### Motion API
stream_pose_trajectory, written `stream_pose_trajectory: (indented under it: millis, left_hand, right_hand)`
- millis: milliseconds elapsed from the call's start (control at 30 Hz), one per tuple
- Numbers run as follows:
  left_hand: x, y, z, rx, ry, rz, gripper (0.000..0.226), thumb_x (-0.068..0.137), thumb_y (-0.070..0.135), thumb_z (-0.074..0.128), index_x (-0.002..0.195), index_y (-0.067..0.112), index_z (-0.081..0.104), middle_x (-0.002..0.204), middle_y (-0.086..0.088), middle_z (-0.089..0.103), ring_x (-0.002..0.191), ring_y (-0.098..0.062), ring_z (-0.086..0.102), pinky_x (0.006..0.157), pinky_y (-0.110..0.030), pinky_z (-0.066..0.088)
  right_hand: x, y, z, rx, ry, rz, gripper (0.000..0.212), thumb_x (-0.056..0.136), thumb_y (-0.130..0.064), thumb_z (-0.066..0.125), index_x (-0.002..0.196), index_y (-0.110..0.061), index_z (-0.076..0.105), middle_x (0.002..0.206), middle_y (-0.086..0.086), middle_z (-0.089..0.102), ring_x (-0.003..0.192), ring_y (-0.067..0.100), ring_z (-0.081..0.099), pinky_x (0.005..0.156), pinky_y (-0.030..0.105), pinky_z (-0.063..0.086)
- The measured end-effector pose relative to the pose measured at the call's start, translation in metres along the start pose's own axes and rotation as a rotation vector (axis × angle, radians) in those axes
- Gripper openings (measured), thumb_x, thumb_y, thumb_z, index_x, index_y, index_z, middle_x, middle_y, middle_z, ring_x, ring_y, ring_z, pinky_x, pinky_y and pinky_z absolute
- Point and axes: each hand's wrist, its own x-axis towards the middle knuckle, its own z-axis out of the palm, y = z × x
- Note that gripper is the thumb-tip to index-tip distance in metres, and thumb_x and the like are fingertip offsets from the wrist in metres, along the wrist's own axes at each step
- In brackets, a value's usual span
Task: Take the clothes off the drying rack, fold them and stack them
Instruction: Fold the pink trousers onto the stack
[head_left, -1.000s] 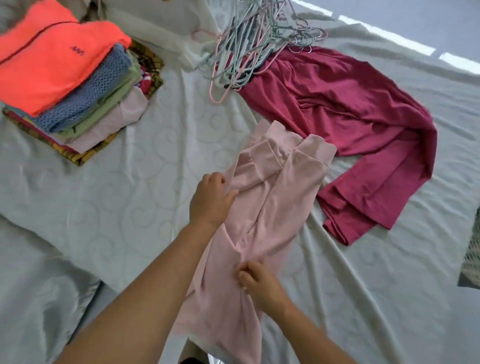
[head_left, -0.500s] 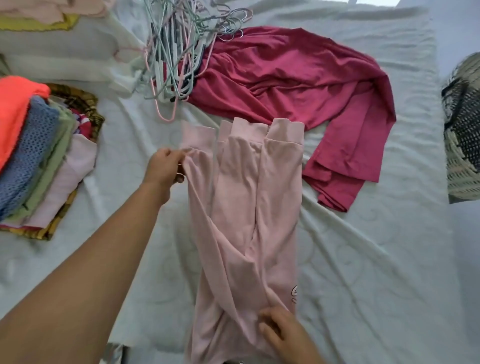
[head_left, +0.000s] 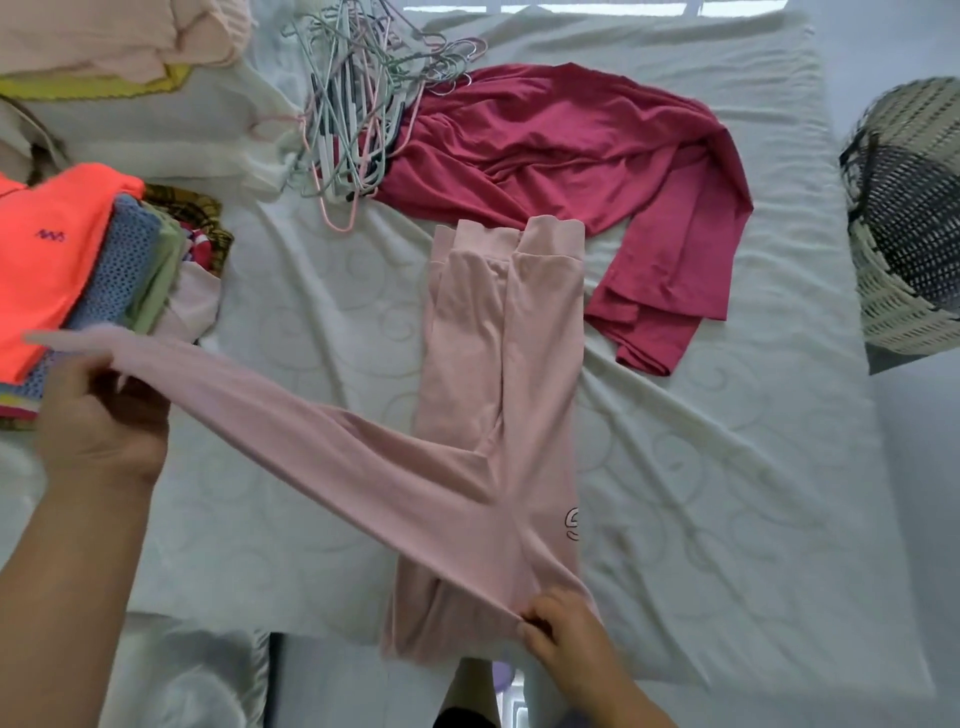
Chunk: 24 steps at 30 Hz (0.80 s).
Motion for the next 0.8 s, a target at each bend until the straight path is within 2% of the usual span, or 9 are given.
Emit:
stream_pose_trajectory:
  millis: [33,167,233,333,400,533,633,700,800]
  left_hand:
    - [-0.007,0.002,0.016,0.023,-0.03,0.049,0.039,0.077,0.015,0.067,0.115,0.01,0.061,0.13,-0.009,0.058,0.101,-0.022,0.063,0.084,-0.034,0.054]
    - [-0.132,-0.023,0.189,0.332,-0.294,0.376,0.02,0.082,0.003,0.052,0.078,0.021,0.047,0.074,0.003,0.054,0.07,-0.009,0.055,0.061,-0.023,0.049]
    - [-0.153,-0.059,0.255,0.455,-0.314,0.505,0.022,0.083,0.003,0.049,0.071,0.02,0.04,0.071,0.0,0.044,0.064,-0.012,0.046,0.059,-0.03,0.048]
    - [-0.139,-0.116,0.318,0.859,-0.321,0.637,0.027,0.083,0.012,0.055,0.067,0.022,0.036,0.091,-0.009,0.045,0.08,-0.018,0.043,0.085,-0.039,0.046]
    - [-0.127,-0.162,0.333,1.226,-0.374,0.55,0.016,0.088,0.029,0.058,0.085,0.017,0.048,0.118,-0.017,0.041,0.099,-0.022,0.044,0.095,-0.031,0.04]
    - [-0.1,-0.226,0.297,1.726,-0.351,0.197,0.086,0.085,0.054,0.055,0.143,0.001,0.018,0.147,-0.02,0.02,0.132,-0.034,0.031,0.105,-0.04,0.031]
    - [-0.087,-0.227,0.256,1.725,-0.407,0.207,0.069,0.085,0.037,0.063,0.134,0.001,0.03,0.136,-0.019,0.038,0.122,-0.034,0.043,0.098,-0.041,0.037]
    - [-0.093,-0.223,0.23,1.587,-0.515,0.112,0.042,0.084,0.032,0.065,0.109,0.007,0.043,0.103,-0.01,0.056,0.098,-0.032,0.057,0.082,-0.041,0.047]
    - [-0.109,-0.221,0.203,1.567,-0.659,0.028,0.028,0.084,0.031,0.066,0.094,0.012,0.048,0.086,0.001,0.056,0.082,-0.023,0.056,0.072,-0.033,0.046]
  right_hand:
    - [-0.003,-0.002,-0.003,0.063,-0.042,0.015,0.01,0.072,-0.048,0.043,0.079,-0.049,0.051,0.064,-0.025,0.054,0.08,-0.01,0.045,0.07,0.006,0.035]
    - [-0.006,0.005,-0.012,0.256,-0.082,0.223,0.046,0.088,-0.017,0.055,0.052,-0.045,0.052,0.064,-0.01,0.054,0.064,-0.005,0.052,0.062,0.008,0.039]
    - [-0.003,0.014,-0.014,0.284,-0.066,0.312,0.042,0.09,-0.018,0.055,0.057,-0.043,0.051,0.063,-0.012,0.055,0.064,-0.003,0.05,0.064,0.01,0.038]
    - [0.004,0.025,-0.016,0.39,-0.024,0.358,0.052,0.09,-0.011,0.054,0.056,-0.05,0.053,0.054,-0.017,0.057,0.053,-0.008,0.051,0.061,0.014,0.041]
    - [0.009,0.032,-0.017,0.444,-0.021,0.372,0.052,0.09,-0.005,0.055,0.054,-0.042,0.056,0.061,-0.021,0.059,0.056,-0.013,0.051,0.058,0.01,0.039]
    - [0.014,0.037,-0.014,0.542,-0.03,0.364,0.032,0.089,0.001,0.053,0.06,-0.013,0.049,0.097,-0.061,0.037,0.057,-0.013,0.054,0.055,0.012,0.038]
    - [0.015,0.038,-0.015,0.563,0.002,0.389,0.03,0.088,0.0,0.054,0.06,-0.011,0.05,0.107,-0.05,0.044,0.064,-0.011,0.057,0.059,0.014,0.041]
    - [0.016,0.037,-0.017,0.575,0.018,0.409,0.029,0.088,-0.004,0.057,0.06,-0.01,0.05,0.103,-0.051,0.049,0.062,-0.008,0.056,0.059,0.017,0.042]
    - [0.013,0.032,-0.018,0.614,0.023,0.425,0.026,0.089,-0.008,0.059,0.064,-0.006,0.05,0.1,-0.055,0.046,0.055,-0.002,0.051,0.056,0.018,0.041]
